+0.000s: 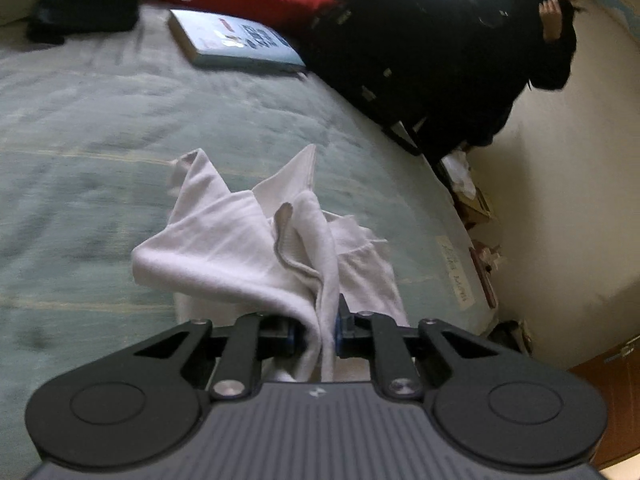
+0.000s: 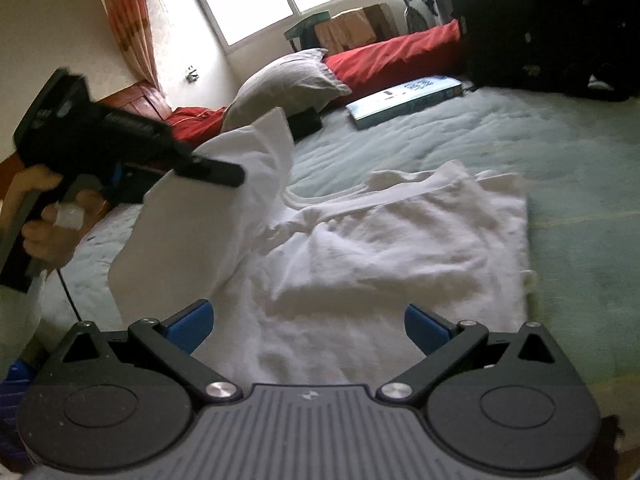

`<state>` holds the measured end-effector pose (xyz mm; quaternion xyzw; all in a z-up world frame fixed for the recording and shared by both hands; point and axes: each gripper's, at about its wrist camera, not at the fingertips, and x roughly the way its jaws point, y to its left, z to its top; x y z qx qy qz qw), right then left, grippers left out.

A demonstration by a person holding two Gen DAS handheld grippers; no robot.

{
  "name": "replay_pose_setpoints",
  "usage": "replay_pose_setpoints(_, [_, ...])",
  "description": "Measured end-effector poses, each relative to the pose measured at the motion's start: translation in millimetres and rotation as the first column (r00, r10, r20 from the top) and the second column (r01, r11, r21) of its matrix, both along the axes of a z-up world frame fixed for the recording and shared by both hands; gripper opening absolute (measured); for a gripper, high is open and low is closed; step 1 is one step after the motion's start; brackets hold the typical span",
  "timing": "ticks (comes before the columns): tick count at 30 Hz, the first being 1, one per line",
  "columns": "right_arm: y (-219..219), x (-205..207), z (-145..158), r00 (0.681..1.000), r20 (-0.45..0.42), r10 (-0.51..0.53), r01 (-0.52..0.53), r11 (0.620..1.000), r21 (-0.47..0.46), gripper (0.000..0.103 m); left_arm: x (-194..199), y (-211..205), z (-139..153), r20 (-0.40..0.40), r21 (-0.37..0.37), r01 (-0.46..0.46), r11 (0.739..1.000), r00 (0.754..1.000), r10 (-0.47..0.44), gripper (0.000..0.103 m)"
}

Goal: Fold clothes
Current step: 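Fold the held side edge over the body and open the left gripper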

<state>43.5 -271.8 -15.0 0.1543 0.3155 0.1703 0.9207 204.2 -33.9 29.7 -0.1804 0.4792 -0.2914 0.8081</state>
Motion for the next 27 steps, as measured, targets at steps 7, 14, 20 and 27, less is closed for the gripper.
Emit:
replay_pose_setpoints(7, [-24.0, -21.1, 9.9, 0.997, 0.056, -0.057, 0.056, 0.998, 0.013, 0.103, 16.5, -44.5, -5.4, -0.038, -0.03, 0.024, 0.999, 0.999, -0.026, 0.015])
replay_pose_setpoints(14, [-40.8, -28.9, 11.8, 0.993, 0.082, -0.09, 0.087, 0.995, 0.043, 0.103, 30.0, -87.8, -15.0, -0.087, -0.021, 0.027, 0.999, 0.996, -0.029, 0.015])
replay_pose_setpoints(20, [-49.5, -31.1, 7.4, 0.991, 0.072, -0.109, 0.106, 0.993, 0.054, 0.103, 40.0, -115.5, -35.5, -0.15, -0.008, 0.04, 0.999, 0.988, -0.041, 0.015])
replay_pose_setpoints(27, [-58.7, -28.7, -1.2, 0.989, 0.043, -0.143, 0.14, 0.988, 0.07, 0.103, 43.2, -126.9, -49.0, -0.171, 0.006, 0.05, 0.999, 0.984, -0.048, 0.024])
